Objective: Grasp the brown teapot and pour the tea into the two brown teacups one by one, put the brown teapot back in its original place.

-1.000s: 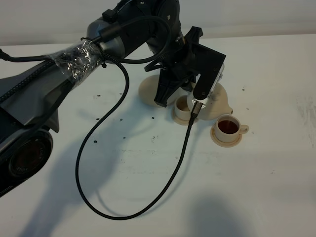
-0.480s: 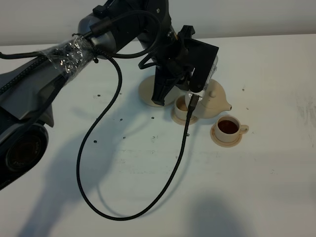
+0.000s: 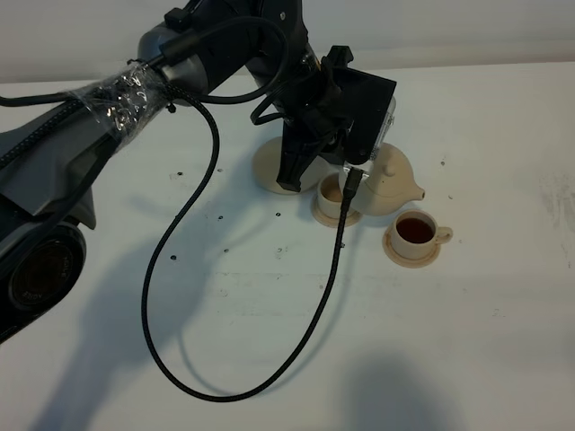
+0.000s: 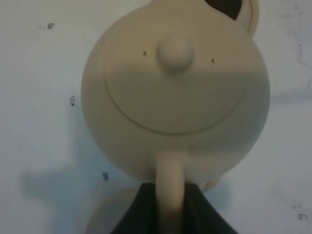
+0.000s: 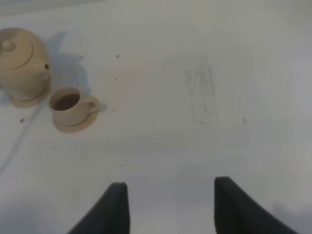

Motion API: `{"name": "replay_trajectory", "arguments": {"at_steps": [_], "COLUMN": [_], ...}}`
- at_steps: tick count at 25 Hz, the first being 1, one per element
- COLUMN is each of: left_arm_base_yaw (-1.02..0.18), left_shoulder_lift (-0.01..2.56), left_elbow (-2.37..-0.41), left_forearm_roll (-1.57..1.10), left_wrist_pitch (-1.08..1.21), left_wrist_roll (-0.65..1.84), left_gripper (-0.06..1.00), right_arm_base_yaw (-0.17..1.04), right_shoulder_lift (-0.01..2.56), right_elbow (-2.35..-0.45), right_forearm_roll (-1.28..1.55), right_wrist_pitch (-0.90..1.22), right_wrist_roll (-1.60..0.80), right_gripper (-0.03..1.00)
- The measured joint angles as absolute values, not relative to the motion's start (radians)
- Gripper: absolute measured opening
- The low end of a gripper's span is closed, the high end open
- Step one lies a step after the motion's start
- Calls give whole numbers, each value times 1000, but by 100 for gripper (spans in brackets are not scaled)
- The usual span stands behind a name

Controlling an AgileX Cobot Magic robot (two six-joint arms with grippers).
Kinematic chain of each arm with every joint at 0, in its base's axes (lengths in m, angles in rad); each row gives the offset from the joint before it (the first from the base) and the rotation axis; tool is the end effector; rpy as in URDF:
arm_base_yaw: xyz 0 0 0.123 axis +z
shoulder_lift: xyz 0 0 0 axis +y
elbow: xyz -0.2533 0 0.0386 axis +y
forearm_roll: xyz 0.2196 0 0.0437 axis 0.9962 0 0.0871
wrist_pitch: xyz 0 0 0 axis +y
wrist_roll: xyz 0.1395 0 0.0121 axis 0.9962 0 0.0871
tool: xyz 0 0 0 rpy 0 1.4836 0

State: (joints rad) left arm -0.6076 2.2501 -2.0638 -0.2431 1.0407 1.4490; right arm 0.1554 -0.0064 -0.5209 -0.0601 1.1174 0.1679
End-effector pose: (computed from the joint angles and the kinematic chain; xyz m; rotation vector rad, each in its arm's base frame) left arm 0.3708 -0.2932 0.1744 2.2188 1.4574 -0.0508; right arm 0.0375 -0.0018 0.2409 0.0188 2.0745 0.1261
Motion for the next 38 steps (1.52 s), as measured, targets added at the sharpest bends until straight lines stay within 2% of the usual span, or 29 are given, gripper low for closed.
{"name": "replay_trajectory", "arguments": {"at_steps": [16,38], "left_arm_base_yaw": [-595,-444], "left_shoulder_lift": [2250,2207], "left_elbow": [-2064,-2064], "left_forearm_roll": [-258,-258], "left_wrist_pitch": [1048,1090], "left_wrist_roll": [1448,1493], "left_gripper": [8,8], "right_arm_base_yaw": [155,155], "right_shoulder_lift": [-6,-6], "right_elbow": [-521,-521], "right_forearm_roll": [-60,-60], "right_wrist_pitch": [1117,1117], "right_wrist_roll": [168,168], "right_gripper": [41,41]}}
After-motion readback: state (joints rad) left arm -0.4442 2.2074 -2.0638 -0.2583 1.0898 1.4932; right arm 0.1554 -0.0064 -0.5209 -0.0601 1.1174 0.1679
